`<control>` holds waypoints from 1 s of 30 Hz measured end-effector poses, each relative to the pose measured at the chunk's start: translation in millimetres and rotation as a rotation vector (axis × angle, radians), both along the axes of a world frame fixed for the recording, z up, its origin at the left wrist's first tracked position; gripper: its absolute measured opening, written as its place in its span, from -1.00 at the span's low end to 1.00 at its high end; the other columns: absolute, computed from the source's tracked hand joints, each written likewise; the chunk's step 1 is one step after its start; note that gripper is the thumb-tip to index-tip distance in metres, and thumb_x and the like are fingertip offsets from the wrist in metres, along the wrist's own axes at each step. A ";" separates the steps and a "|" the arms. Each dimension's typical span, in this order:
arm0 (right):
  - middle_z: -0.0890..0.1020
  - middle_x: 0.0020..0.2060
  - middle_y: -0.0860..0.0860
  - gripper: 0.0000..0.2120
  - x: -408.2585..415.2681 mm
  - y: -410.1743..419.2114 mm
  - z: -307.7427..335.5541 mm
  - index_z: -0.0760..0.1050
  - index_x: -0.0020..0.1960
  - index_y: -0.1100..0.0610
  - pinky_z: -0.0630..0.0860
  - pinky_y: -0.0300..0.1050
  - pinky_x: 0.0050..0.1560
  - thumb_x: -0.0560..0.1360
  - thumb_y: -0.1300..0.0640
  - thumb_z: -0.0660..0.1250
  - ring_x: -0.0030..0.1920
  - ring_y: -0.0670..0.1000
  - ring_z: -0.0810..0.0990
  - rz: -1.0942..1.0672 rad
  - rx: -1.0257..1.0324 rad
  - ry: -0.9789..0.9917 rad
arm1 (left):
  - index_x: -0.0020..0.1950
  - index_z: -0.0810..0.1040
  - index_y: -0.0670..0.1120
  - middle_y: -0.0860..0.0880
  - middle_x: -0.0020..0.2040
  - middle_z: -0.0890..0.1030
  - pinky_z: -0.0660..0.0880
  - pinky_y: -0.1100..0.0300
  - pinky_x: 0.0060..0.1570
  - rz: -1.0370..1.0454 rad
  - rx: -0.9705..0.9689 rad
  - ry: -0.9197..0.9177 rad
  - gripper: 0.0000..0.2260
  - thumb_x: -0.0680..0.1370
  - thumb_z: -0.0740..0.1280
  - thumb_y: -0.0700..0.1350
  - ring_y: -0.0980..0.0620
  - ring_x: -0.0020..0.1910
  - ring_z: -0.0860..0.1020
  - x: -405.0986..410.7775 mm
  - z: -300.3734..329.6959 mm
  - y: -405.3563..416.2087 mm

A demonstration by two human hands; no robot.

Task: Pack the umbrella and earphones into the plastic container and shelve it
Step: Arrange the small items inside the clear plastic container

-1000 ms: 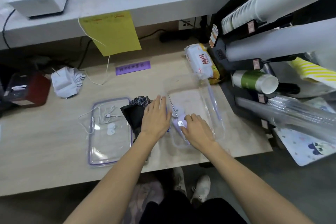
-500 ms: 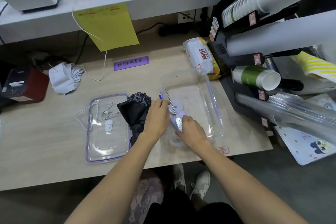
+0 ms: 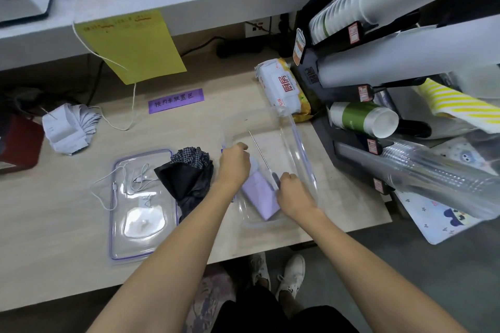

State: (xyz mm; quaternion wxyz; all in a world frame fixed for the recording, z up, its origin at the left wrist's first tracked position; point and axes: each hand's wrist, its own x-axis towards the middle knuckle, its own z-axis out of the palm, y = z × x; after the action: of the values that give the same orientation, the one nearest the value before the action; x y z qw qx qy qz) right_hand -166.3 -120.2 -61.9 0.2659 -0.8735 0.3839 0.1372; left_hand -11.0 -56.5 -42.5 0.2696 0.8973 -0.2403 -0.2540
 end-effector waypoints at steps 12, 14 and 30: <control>0.53 0.22 0.24 -0.68 -7.4 -25.1 8.8 0.41 0.30 0.30 0.43 -0.08 0.14 0.55 0.34 0.25 0.23 0.20 0.54 0.009 0.043 0.023 | -0.20 0.61 -0.25 -0.26 -0.21 0.62 0.67 0.10 -0.25 0.256 -0.205 0.567 -0.85 0.57 0.41 -0.26 -0.12 -0.33 0.62 -12.5 -20.9 -46.8; 0.56 0.19 0.25 -0.72 -6.4 -25.9 11.4 0.42 0.28 0.31 0.46 -0.06 0.07 0.57 0.33 0.24 0.19 0.22 0.57 0.011 0.041 0.044 | -0.29 0.58 -0.22 -0.26 -0.24 0.62 0.64 0.15 -0.35 0.262 -0.209 0.574 -0.79 0.56 0.42 -0.28 -0.10 -0.38 0.60 -13.0 -23.2 -51.1; 0.63 -0.05 0.11 -0.82 -34.4 -52.8 18.5 0.45 0.08 0.13 0.46 0.00 -0.20 0.55 0.04 0.28 -0.08 0.23 0.62 -0.284 -0.184 -0.194 | -0.15 0.69 -0.36 -0.30 -0.15 0.72 0.68 -0.02 -0.06 0.120 -0.021 0.522 -0.84 0.55 0.43 -0.26 -0.22 -0.21 0.72 -28.7 -40.9 -86.2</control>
State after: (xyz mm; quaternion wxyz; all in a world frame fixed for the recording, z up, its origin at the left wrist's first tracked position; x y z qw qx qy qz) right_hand -200.6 -173.0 -43.4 0.2374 -0.8403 0.4869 -0.0222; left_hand -39.7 -142.7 -83.4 0.3465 0.8110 -0.1118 -0.4579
